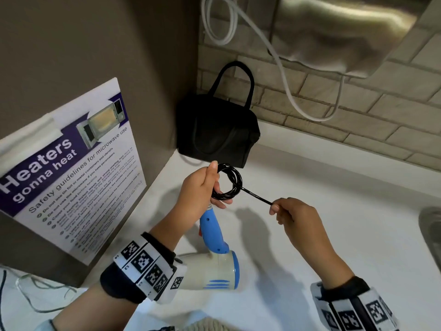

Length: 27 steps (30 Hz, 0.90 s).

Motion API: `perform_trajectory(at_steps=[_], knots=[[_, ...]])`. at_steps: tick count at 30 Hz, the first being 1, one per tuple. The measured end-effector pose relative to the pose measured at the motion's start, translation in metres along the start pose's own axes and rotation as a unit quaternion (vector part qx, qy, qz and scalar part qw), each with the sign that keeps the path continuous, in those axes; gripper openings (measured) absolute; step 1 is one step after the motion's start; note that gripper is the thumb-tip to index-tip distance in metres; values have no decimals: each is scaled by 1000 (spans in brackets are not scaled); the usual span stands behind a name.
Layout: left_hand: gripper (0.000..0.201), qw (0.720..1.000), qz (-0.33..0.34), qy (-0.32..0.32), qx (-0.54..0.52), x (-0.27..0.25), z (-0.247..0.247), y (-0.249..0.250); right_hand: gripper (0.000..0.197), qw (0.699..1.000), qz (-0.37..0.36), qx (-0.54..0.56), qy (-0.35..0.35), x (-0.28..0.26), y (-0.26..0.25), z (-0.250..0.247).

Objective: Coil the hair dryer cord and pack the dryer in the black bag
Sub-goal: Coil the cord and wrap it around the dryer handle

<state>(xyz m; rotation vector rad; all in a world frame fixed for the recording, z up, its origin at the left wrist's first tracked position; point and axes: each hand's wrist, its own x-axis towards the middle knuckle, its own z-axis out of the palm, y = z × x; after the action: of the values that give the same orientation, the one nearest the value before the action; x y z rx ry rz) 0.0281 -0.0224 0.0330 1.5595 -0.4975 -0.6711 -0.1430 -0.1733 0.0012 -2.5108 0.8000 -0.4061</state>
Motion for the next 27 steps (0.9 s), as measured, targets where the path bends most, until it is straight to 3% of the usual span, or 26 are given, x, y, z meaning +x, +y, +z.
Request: perform_trajectory(at_steps=[9, 13, 15, 18, 23, 25, 27], knots=[[43, 999, 8, -50, 9, -2, 5, 1, 18, 994, -31, -78, 63, 14, 17, 20], [39, 998, -11, -57, 3, -5, 7, 2, 22, 999, 32, 17, 31, 26, 3, 19], [40, 998, -16, -54, 0, -5, 9, 4, 23, 985, 89, 143, 24, 30, -5, 18], [40, 999, -12, -45, -4, -6, 11, 4, 21, 888, 169, 428, 0, 33, -20, 15], [31, 999, 0, -39, -6, -6, 16, 3, 16, 740, 239, 628, -21, 41, -42, 4], [30, 999, 1, -36, -10, -5, 18, 2, 15, 707, 252, 660, -30, 43, -48, 2], [31, 999, 0, -30, -11, -5, 18, 1, 15, 694, 256, 671, -45, 42, -53, -1]])
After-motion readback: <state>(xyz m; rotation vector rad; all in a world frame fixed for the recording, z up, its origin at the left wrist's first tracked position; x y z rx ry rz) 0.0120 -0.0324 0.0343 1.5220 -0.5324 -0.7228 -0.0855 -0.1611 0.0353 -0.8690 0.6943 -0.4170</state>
